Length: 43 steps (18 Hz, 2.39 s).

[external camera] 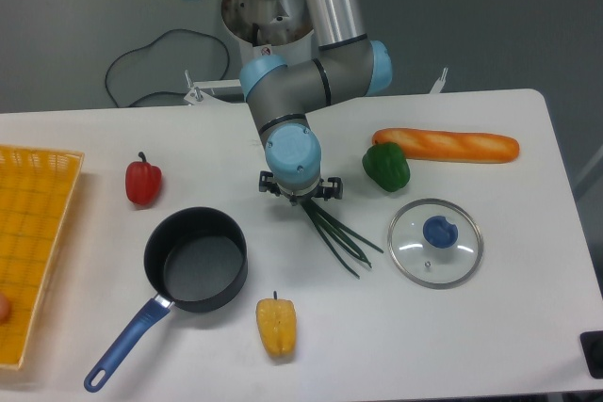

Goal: Pick up the green onion
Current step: 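Lower the gripper onto the green onion stalks and close it, then lift the gripped green onions up off the table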

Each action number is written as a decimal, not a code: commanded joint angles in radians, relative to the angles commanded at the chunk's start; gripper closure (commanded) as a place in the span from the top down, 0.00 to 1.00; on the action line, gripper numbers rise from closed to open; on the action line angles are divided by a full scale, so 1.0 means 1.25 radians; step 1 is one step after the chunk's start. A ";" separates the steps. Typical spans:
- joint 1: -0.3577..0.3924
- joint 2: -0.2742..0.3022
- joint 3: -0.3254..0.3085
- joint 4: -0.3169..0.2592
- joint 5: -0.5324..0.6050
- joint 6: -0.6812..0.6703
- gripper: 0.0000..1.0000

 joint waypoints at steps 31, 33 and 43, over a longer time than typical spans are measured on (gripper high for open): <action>-0.001 -0.006 0.036 -0.010 0.026 0.017 0.10; -0.002 -0.002 0.043 -0.018 0.031 0.027 0.10; -0.010 0.015 0.101 -0.130 0.106 0.134 0.10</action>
